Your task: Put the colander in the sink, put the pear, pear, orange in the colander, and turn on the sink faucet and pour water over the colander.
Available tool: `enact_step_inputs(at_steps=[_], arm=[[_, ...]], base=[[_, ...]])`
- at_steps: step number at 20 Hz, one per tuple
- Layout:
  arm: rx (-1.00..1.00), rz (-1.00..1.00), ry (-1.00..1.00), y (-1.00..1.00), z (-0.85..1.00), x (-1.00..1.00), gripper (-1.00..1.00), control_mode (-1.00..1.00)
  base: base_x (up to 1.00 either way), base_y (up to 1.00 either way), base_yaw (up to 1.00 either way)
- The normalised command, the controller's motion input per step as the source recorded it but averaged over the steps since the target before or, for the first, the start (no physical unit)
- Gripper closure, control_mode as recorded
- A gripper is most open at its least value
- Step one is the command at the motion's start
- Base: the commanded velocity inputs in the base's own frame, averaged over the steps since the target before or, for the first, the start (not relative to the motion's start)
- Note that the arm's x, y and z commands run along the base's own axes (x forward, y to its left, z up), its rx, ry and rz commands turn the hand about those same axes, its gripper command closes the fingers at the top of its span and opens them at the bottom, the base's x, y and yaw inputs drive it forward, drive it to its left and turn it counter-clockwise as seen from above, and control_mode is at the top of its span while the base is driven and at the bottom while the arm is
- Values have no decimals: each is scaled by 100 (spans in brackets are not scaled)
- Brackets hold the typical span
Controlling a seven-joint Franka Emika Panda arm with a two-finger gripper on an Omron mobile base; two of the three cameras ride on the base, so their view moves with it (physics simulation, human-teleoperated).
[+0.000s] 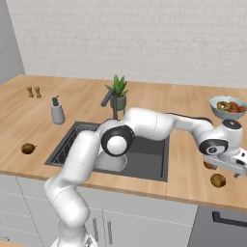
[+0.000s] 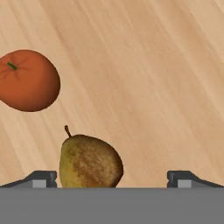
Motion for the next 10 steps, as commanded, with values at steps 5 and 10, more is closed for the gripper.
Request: enact_step_inputs(at_steps=[5,10], arm=[[0,11,0,37,-10,-48,-100,-100],[0,10,0,34,-1,-24,-100,-100]], base=[[0,0,0],[0,0,0]])
